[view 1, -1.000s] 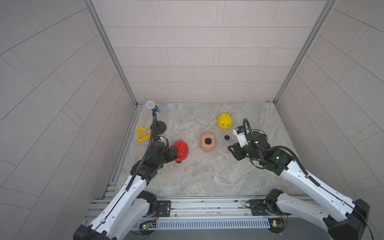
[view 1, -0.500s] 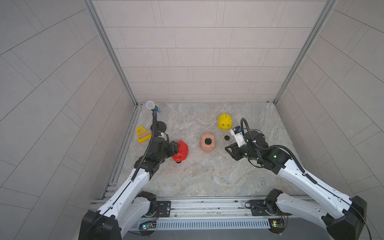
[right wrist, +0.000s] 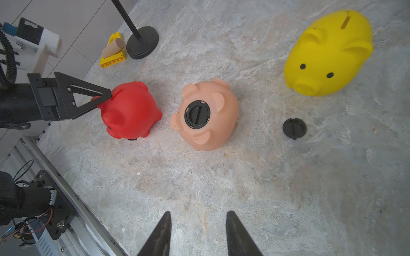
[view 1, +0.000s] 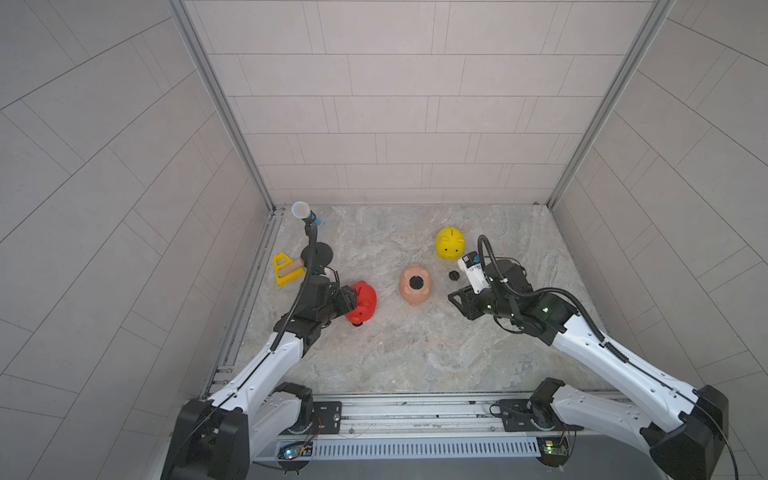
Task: Close piggy banks
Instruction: Turn over the piggy bank at the center of the board.
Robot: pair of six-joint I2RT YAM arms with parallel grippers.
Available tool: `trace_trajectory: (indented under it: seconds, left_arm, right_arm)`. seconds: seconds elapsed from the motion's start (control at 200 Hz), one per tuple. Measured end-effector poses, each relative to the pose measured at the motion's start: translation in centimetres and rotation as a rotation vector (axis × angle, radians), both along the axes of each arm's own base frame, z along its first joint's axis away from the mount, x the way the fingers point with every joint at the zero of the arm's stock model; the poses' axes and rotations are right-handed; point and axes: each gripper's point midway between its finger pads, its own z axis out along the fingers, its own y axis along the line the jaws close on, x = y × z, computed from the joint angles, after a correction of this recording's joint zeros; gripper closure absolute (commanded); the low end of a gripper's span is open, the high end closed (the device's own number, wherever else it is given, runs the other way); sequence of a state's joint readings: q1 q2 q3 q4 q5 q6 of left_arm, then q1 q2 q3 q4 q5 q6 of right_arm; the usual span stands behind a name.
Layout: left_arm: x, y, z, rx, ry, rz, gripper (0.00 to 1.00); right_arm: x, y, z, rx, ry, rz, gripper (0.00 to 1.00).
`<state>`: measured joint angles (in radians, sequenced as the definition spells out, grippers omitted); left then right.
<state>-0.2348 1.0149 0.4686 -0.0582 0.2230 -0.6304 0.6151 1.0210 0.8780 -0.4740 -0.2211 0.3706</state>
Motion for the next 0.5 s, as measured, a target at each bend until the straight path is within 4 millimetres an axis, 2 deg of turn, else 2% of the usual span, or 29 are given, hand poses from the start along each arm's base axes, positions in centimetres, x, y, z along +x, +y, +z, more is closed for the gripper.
trace_trajectory:
  seconds: [0.5]
  left_arm:
    - [-0.50, -0.04, 0.15, -0.012, -0.013, -0.010, 0.41]
  right_arm:
    - [-0.01, 0.01, 0.00, 0.000, 0.000, 0.001, 0.58]
